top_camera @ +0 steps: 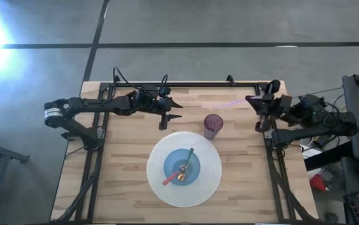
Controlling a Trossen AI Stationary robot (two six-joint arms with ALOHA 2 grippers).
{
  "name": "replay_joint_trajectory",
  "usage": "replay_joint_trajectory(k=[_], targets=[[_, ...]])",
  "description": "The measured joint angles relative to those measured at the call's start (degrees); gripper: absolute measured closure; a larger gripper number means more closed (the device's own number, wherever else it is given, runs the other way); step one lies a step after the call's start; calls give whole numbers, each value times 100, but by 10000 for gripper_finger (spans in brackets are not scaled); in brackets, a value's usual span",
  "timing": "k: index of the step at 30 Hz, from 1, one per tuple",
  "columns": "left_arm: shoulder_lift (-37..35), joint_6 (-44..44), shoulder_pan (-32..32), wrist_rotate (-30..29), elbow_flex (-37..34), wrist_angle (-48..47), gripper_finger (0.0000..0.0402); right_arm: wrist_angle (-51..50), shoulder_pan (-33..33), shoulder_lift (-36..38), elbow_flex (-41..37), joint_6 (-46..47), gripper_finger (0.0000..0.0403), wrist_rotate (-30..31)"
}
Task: Pick & Place Utensil
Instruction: Put the pink straw in the purple cup
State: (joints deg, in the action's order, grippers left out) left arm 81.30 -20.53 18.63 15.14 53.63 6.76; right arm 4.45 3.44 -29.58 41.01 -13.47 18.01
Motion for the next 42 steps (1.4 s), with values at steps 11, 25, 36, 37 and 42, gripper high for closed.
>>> replay_joint_trajectory(k=[11,25,36,37,42], targets=[[0,-2,0,4,0,2,218,-903,-88,396,-13,1125,394,20],[0,-2,0,20,2,2,219,-1098,-172,-79,-482,2093,394,628],[0,-2,0,17,2,4,220,-843,-607,-98,-1047,2916,394,600],[0,-2,1,17,2,4,220,-840,-626,-124,-1097,2983,394,599],[0,-2,0,17,2,4,220,-549,-656,-341,-1399,3279,394,597]])
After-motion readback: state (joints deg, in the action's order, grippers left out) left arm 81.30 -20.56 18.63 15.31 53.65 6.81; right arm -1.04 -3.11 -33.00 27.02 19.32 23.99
